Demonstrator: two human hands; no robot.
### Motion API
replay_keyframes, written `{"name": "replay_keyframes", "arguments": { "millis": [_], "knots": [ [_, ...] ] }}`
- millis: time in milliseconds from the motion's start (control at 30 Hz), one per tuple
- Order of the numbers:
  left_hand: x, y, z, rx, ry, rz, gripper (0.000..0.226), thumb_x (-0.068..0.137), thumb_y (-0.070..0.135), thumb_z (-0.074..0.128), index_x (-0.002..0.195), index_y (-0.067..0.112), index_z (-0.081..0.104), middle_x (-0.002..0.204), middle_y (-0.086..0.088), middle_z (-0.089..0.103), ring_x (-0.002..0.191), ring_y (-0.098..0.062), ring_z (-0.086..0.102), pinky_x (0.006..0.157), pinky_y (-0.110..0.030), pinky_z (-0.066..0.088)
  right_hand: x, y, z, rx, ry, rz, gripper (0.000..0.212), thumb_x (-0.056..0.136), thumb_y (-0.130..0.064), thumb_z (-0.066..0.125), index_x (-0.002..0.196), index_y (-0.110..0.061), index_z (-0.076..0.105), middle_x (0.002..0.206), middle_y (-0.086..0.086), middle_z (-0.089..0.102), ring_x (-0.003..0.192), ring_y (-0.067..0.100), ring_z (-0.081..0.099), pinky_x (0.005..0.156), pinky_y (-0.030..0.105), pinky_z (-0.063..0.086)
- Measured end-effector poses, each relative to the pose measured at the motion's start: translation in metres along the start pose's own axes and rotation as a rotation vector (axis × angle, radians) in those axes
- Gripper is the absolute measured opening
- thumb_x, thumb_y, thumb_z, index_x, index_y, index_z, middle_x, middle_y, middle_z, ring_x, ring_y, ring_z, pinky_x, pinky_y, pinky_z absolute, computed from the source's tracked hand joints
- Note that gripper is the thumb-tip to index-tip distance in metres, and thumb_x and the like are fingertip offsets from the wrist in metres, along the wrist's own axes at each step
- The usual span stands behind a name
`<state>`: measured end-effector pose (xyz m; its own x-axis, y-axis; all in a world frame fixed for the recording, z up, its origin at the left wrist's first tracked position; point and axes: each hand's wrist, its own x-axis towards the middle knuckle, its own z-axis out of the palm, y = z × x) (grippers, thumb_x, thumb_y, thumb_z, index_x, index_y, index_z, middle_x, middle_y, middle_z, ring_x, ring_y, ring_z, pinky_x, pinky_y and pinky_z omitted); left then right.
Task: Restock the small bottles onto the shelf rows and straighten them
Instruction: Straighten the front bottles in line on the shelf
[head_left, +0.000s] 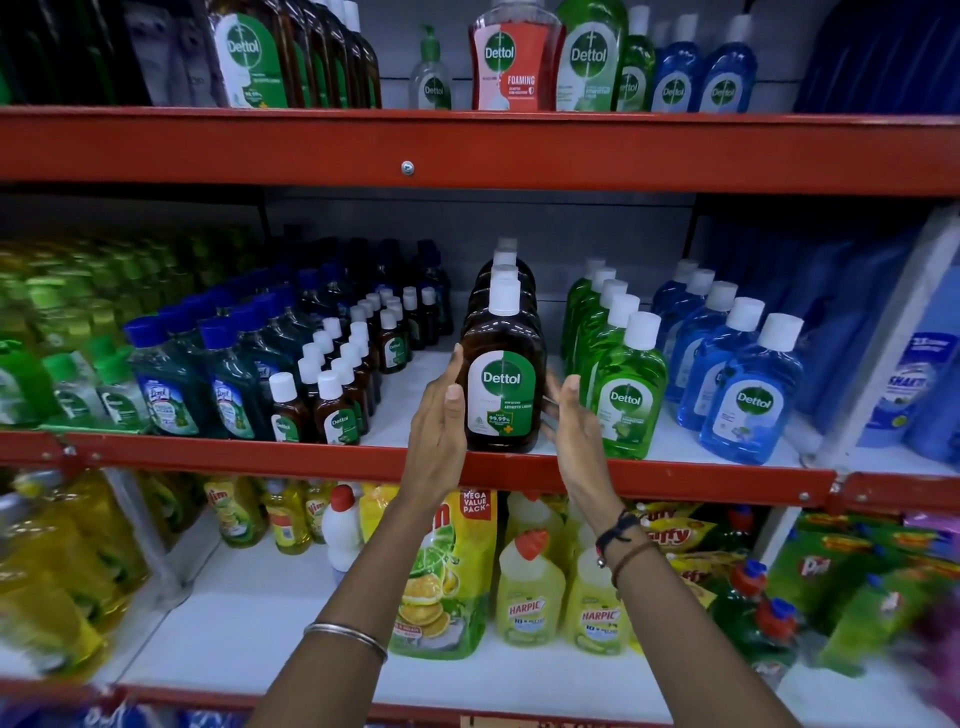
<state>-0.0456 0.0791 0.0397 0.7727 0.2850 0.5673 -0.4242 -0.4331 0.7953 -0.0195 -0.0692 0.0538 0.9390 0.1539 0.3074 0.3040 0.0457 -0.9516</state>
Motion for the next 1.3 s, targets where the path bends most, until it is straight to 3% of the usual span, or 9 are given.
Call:
{"name": "replay_keyframes", "arguments": {
  "millis": [200, 300, 400, 500, 667, 767, 933, 1200, 1300],
  "knots": [
    [-0.016, 0.011, 0.026, 0.023, 0.213, 0.184, 0.056, 0.099, 0.056, 0.023, 0.143, 0.027, 0.041, 0.142, 0.006, 0.037, 0.138, -0.010, 0.034, 0.112, -0.027, 0.030, -0.020, -0.002, -0.021, -0.041, 0.131, -0.274, 0.065, 0.085, -0.074, 0.028, 0.137, -0.037, 0.040, 0.146, -0.003, 0.047, 0.133, 0.006, 0.044, 0.110, 0.023, 0.036],
    [-0.027, 0.028, 0.054, -0.005, 0.071, 0.314, 0.052, 0.101, 0.053, 0.024, 0.139, 0.024, 0.043, 0.142, -0.005, 0.042, 0.135, -0.006, 0.037, 0.109, -0.017, 0.030, -0.028, 0.006, -0.048, 0.061, 0.393, -0.392, 0.053, 0.092, -0.061, 0.030, 0.134, -0.032, 0.047, 0.141, 0.000, 0.050, 0.133, 0.010, 0.044, 0.110, 0.028, 0.037],
    [-0.028, 0.045, 0.088, -0.062, -0.207, 0.241, 0.051, 0.099, 0.047, 0.023, 0.145, 0.029, 0.036, 0.146, 0.003, 0.038, 0.137, 0.001, 0.032, 0.111, -0.014, 0.025, -0.023, 0.015, -0.071, 0.063, 0.453, -0.291, 0.065, 0.088, -0.071, 0.028, 0.139, -0.034, 0.041, 0.151, -0.003, 0.041, 0.140, 0.010, 0.034, 0.117, 0.042, 0.029],
    [-0.018, 0.054, 0.111, -0.077, -0.286, 0.048, 0.056, 0.096, 0.057, 0.016, 0.148, 0.035, 0.021, 0.148, 0.013, 0.026, 0.136, 0.008, 0.023, 0.112, -0.014, 0.019, -0.016, 0.016, -0.084, 0.072, 0.333, -0.156, 0.083, 0.075, -0.086, 0.026, 0.142, -0.037, 0.035, 0.154, -0.007, 0.035, 0.140, 0.005, 0.034, 0.118, 0.039, 0.029],
    [-0.008, 0.053, 0.125, -0.115, -0.250, -0.066, 0.086, 0.082, 0.085, 0.009, 0.153, 0.037, 0.019, 0.160, 0.007, 0.023, 0.145, -0.005, 0.023, 0.122, -0.042, 0.021, -0.009, 0.010, -0.099, 0.120, 0.177, -0.073, 0.100, 0.062, -0.095, 0.028, 0.141, -0.033, 0.039, 0.148, -0.009, 0.043, 0.126, -0.010, 0.043, 0.099, 0.008, 0.037],
    [-0.010, 0.050, 0.125, -0.152, -0.235, -0.094, 0.076, 0.079, 0.087, 0.012, 0.146, 0.052, 0.023, 0.153, 0.014, 0.030, 0.142, -0.006, 0.030, 0.118, -0.048, 0.029, -0.006, 0.005, -0.107, 0.130, 0.109, -0.047, 0.106, 0.059, -0.096, 0.030, 0.141, -0.029, 0.041, 0.141, -0.010, 0.049, 0.122, -0.013, 0.044, 0.100, 0.010, 0.038],
    [-0.015, 0.054, 0.125, -0.151, -0.184, -0.092, 0.072, 0.077, 0.089, 0.013, 0.140, 0.057, 0.025, 0.134, 0.037, 0.030, 0.138, -0.005, 0.034, 0.116, -0.049, 0.032, -0.001, 0.001, -0.113, 0.179, 0.058, -0.033, 0.105, 0.060, -0.093, 0.031, 0.140, -0.026, 0.042, 0.135, -0.009, 0.050, 0.117, -0.008, 0.048, 0.109, 0.024, 0.038],
    [-0.015, 0.048, 0.132, -0.103, -0.101, -0.077, 0.074, 0.086, 0.081, 0.012, 0.148, 0.044, 0.029, 0.132, 0.044, 0.028, 0.137, 0.002, 0.031, 0.117, -0.047, 0.031, 0.001, 0.004, -0.119, 0.181, 0.017, -0.015, 0.111, 0.053, -0.098, 0.033, 0.140, -0.029, 0.041, 0.148, 0.001, 0.045, 0.135, 0.010, 0.042, 0.116, 0.032, 0.031],
    [-0.020, 0.052, 0.139, -0.119, -0.012, -0.036, 0.069, 0.088, 0.078, 0.016, 0.145, 0.042, 0.033, 0.136, 0.026, 0.037, 0.131, 0.010, 0.033, 0.115, -0.022, 0.029, -0.007, 0.005, -0.122, 0.198, 0.084, -0.061, 0.100, 0.060, -0.094, 0.035, 0.138, -0.032, 0.039, 0.147, -0.006, 0.041, 0.136, 0.010, 0.040, 0.113, 0.029, 0.033]
  ]
}}
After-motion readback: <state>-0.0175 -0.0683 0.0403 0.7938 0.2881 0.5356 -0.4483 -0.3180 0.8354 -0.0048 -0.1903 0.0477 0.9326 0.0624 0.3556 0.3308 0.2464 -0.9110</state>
